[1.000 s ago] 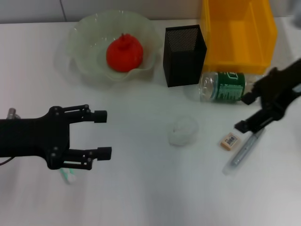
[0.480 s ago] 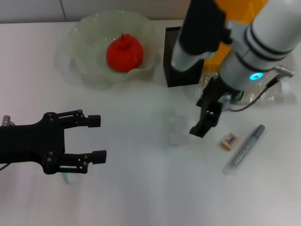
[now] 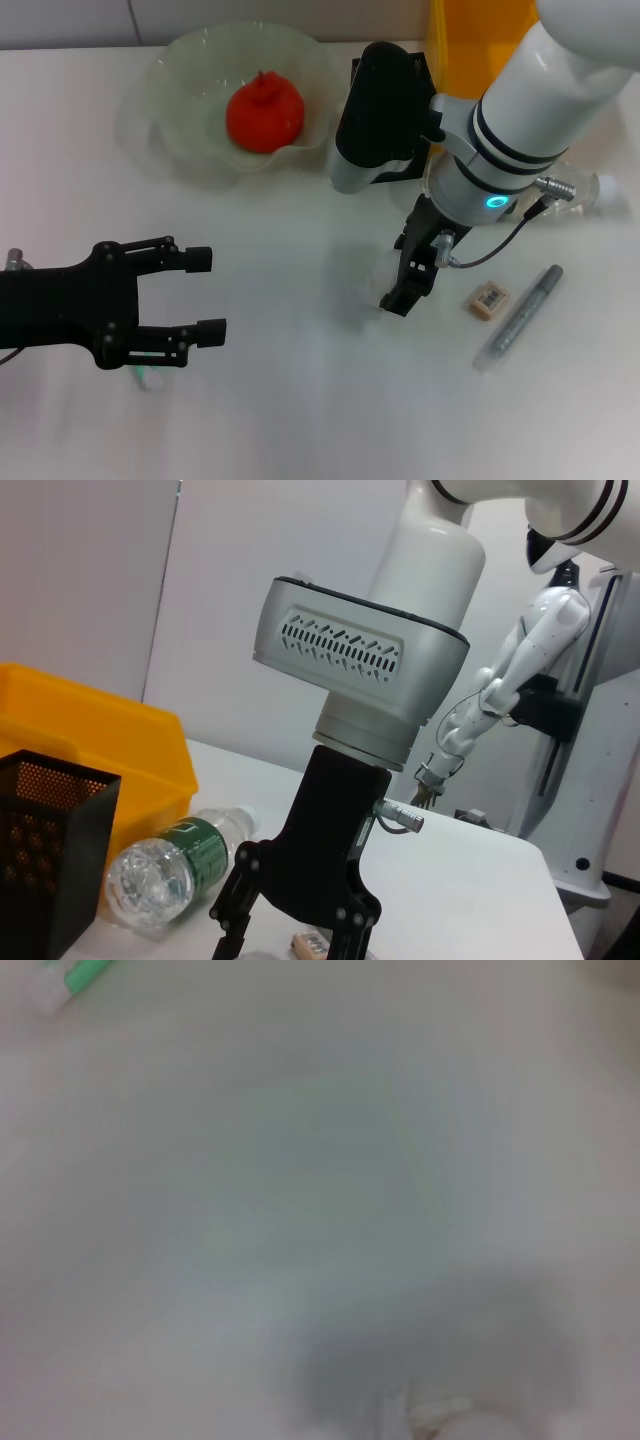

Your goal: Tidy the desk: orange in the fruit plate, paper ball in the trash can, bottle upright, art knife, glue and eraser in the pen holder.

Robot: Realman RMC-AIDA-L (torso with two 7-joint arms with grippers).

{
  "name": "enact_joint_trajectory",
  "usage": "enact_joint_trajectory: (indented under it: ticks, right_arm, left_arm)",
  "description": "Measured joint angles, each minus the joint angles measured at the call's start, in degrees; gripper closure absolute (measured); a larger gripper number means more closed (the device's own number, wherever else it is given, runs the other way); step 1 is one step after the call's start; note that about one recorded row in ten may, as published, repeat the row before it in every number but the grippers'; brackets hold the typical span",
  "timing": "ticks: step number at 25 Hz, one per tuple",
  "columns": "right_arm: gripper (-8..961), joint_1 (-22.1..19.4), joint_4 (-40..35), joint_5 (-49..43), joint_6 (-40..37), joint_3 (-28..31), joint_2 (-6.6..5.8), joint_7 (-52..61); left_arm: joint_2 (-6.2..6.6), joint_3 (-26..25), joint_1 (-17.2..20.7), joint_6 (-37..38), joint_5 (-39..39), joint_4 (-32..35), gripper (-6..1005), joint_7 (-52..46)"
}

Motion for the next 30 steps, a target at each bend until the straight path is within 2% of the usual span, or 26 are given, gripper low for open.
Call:
enact_joint_trajectory:
  ticks: [9, 14, 16, 17, 18, 21, 22, 23, 26, 27, 28, 30]
  right_arm:
    - [202, 0.35, 2.30, 0.16, 1.00, -0.07, 0.00, -0.73]
    - [203, -0.30, 0.46, 0.16, 0.72, 0.46, -0.08, -0.87]
    - [269, -1.12, -1.85, 0.03, -0.52, 1.13, -0.34, -0.87]
    - [303, -2.42, -5.97, -0.98, -3.19, 3.47, -0.55, -0.89]
    - [336, -2.42, -5.97, -0.98, -3.19, 3.47, -0.55, -0.89]
    - [390, -4.38, -13.82, -3.14, -8.93, 10.53, -0.60, -1.04]
    - [400, -5.26, -18.78, -4.86, -12.31, 15.71, -0.62, -1.55]
    - [397, -5.26, -18.78, -4.86, -12.31, 15.71, -0.62, -1.55]
    - [389, -6.04, -23.64, -7.10, -15.12, 24.73, -0.62, -3.42]
    - [386, -6.45, -25.16, -8.05, -15.53, 30.87, -0.68, -5.53]
    - [383, -6.45, -25.16, -8.05, -15.53, 30.87, -0.68, -5.53]
    - [377, -7.28, -25.41, -8.45, -13.99, 38.01, -0.77, -8.84]
  left_arm:
    - [0.00, 0.00, 0.01, -0.86, 0.00, -0.01, 145, 0.05]
    - [0.00, 0.00, 0.13, -1.02, -0.01, -0.07, 145, 0.18]
    - [0.00, 0.00, 0.18, -1.06, -0.01, -0.09, 145, 0.25]
    - [0.00, 0.01, 0.23, -1.10, -0.01, -0.09, 145, 0.43]
    - [0.00, 0.01, 0.23, -1.10, -0.01, -0.09, 145, 0.43]
    - [0.01, 0.00, 0.31, -1.12, -0.01, -0.09, 145, 0.74]
    - [0.00, 0.00, 0.32, -1.12, -0.02, -0.09, 145, 0.82]
    - [0.00, 0.00, 0.32, -1.12, -0.02, -0.09, 145, 0.82]
    - [-0.03, 0.00, 0.32, -1.18, -0.01, -0.09, 145, 0.89]
    - [-0.07, 0.00, 0.28, -1.23, -0.01, -0.09, 145, 0.91]
    - [-0.08, 0.00, 0.25, -1.25, -0.01, -0.09, 145, 0.93]
    - [-0.20, 0.00, 0.11, -1.29, -0.01, -0.08, 145, 0.94]
